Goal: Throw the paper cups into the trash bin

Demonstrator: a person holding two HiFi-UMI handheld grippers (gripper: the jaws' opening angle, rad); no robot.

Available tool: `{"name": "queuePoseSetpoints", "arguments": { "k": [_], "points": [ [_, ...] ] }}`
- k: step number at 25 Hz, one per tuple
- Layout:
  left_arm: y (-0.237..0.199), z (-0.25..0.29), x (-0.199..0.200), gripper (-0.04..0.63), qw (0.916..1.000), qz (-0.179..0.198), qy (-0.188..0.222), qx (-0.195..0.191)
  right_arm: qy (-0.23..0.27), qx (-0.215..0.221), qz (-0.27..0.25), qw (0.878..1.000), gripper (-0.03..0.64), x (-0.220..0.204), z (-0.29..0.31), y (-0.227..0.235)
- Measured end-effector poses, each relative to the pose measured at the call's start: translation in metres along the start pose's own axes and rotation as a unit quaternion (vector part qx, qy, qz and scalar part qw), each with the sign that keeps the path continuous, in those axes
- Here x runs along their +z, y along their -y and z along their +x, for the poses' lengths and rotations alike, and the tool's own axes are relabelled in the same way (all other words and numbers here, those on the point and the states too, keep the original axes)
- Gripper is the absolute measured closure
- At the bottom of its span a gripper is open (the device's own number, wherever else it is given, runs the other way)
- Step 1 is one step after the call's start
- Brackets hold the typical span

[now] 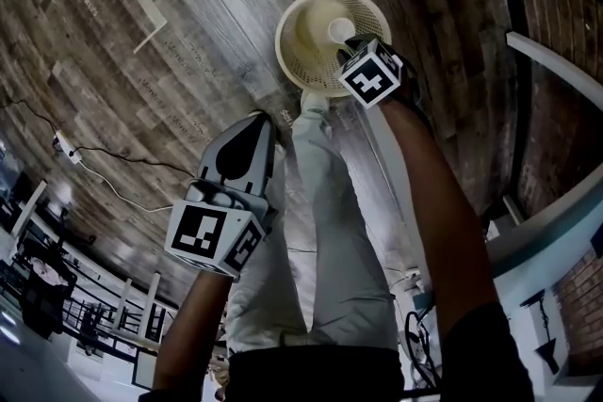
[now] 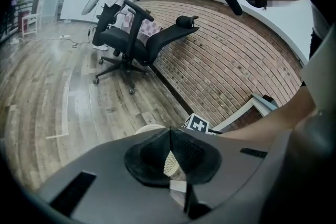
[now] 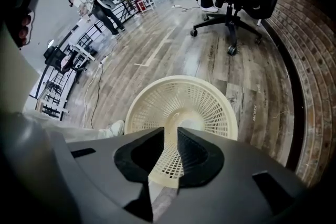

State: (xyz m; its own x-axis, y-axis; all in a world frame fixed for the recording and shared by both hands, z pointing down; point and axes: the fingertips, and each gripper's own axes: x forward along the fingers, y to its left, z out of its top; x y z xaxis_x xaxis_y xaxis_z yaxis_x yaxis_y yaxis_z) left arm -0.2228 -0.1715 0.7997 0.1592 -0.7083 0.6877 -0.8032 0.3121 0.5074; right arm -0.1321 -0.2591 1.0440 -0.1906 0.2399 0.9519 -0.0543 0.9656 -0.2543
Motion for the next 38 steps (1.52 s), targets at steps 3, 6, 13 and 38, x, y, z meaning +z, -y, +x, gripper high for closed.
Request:
{"name": "queuePoseSetpoints", "arguments": {
  "k": [3,6,13,38],
  "points": [
    [0.001,0.003,0.001,0.591,1.0000,0.004,0.004,-0.005,-0.001,-0.001,0.006,1.000,0.560,-0.002,-0.001,0.001],
    [0.001,0.000,0.003,0.591,1.0000,0.005,0.005,-0.006,-0.007,-0.003,0.008,1.000,0.561,-0.006,-0.004,-0.001],
    [0.000,-0.019,0.024,0.591,0.9997,0.018,0.018,-0.005,-0.006,-0.015,0.008,1.000,0.590,-0.007,-0.031,-0.006],
    [0.048,-0.127,0.102,0.591,0.9930,0.084,0.083,-0.006,0.118,-0.069,0.065,0.988,0.611,0.054,-0.235,-0.035]
  ]
}}
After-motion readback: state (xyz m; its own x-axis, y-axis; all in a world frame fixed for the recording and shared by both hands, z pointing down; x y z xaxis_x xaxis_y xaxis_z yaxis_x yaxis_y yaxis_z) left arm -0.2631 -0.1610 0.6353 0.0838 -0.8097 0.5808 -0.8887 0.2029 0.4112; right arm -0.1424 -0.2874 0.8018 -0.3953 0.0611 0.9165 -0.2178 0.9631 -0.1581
